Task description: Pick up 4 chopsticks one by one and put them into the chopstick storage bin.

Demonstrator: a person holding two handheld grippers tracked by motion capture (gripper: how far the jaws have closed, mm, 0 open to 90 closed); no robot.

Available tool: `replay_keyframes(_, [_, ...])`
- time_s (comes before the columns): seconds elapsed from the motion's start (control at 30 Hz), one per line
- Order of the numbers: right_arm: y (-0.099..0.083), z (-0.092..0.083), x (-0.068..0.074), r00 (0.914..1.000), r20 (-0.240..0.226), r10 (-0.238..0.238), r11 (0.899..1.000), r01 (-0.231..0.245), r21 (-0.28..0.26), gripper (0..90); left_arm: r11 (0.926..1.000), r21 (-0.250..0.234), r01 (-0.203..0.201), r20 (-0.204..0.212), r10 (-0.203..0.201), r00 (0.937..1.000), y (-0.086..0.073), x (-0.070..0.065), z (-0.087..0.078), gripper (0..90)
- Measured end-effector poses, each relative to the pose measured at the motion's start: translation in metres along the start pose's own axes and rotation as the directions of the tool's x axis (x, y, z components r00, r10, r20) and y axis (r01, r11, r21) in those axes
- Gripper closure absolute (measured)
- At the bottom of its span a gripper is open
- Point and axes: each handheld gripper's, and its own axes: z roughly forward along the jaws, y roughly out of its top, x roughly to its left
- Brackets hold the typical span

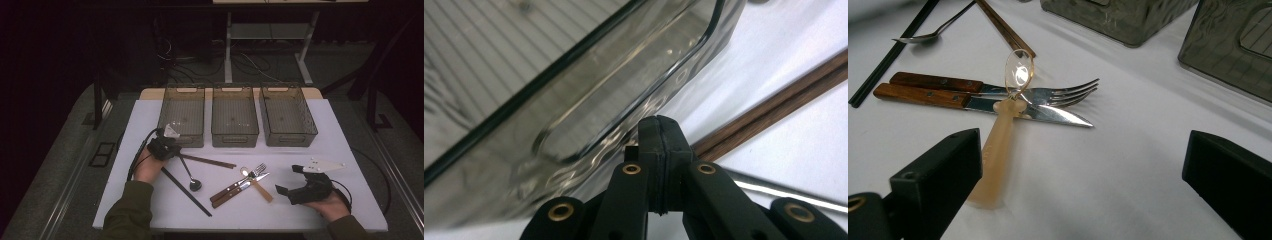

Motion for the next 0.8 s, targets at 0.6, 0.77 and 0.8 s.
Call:
replay_keyframes(0.6, [0.000, 0.001, 0.000, 1.0000, 0.002, -0.004, 1.000, 0.004, 0.002, 2.3, 0.9988, 0.037, 0.033, 0.012, -0.033, 0.9994, -0.019, 0.012, -0.015, 89.5])
replay_keyframes(0.77, [0.000, 0.001, 0.000, 1.0000, 0.002, -0.003, 1.000, 0.003, 0.004, 2.3, 0.9985, 0.042, 0.035, 0.024, -0.036, 0.9991, -0.023, 0.015, -0.018, 89.5])
replay_keyframes(0.8, [0.000, 0.001, 0.000, 1.0000, 0.002, -0.003, 1.000, 0.003, 0.004, 2.3, 0.9986, 0.041, 0.034, 0.025, -0.035, 0.9991, -0.024, 0.015, -0.018, 89.5])
